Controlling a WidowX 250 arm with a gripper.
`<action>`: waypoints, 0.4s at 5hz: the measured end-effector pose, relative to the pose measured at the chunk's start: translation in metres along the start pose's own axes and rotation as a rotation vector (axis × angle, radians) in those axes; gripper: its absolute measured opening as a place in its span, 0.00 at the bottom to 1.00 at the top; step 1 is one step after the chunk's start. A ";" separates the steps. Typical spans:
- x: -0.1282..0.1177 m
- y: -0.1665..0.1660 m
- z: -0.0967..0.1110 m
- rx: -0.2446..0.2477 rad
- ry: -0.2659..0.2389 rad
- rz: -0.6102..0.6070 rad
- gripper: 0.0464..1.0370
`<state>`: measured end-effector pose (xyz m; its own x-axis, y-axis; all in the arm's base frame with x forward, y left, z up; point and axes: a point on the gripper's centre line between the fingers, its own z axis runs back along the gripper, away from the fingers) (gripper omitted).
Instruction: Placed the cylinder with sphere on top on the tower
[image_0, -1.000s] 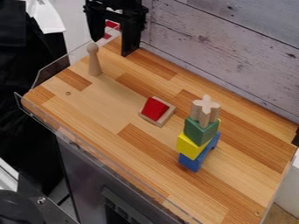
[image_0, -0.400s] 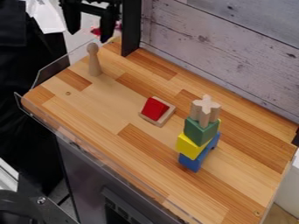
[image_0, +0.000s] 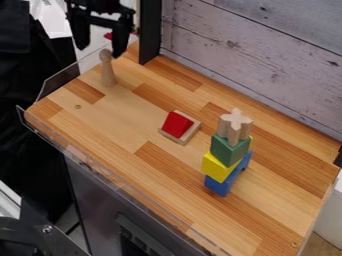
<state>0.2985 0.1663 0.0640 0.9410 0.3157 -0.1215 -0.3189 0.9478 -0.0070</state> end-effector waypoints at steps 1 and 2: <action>0.000 -0.002 -0.006 -0.012 0.017 0.003 0.96; 0.002 -0.004 -0.018 -0.034 0.035 0.018 0.92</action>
<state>0.2993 0.1618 0.0458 0.9307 0.3308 -0.1563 -0.3403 0.9395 -0.0380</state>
